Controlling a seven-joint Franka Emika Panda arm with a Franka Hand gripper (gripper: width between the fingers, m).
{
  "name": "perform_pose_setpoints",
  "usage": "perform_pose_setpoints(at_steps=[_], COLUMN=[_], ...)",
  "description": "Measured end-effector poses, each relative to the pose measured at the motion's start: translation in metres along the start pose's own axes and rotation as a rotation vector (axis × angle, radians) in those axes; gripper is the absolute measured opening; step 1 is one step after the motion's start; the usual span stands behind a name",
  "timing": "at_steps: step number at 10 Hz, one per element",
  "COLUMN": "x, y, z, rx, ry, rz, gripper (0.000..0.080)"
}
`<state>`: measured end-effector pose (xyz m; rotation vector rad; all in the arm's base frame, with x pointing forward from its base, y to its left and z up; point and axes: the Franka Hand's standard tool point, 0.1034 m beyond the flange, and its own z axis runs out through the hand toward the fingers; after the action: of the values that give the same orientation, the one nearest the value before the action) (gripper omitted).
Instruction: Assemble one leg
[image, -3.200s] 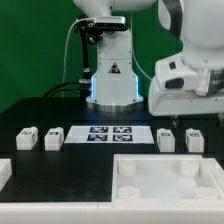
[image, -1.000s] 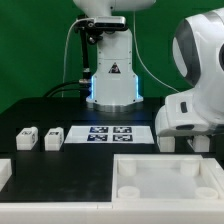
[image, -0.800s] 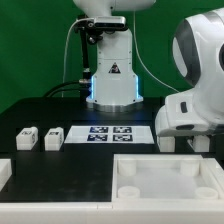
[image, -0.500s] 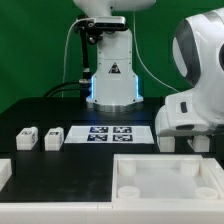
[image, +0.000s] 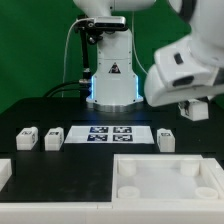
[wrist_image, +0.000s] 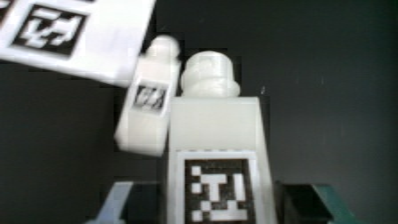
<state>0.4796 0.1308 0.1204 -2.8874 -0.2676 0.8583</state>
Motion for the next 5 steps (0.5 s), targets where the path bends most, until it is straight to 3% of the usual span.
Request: perform_pose_setpoints(at_steps=[2, 3, 5], x=[0.003, 0.011, 0.011], y=[0.003, 0.004, 0.009], z=[-0.032, -0.03, -0.031], rx=[-0.017, -0.023, -0.052], ry=[0.166, 0.294, 0.507], rz=[0.013, 0.013, 0.016], gripper=[0.029, 0.029, 0.029])
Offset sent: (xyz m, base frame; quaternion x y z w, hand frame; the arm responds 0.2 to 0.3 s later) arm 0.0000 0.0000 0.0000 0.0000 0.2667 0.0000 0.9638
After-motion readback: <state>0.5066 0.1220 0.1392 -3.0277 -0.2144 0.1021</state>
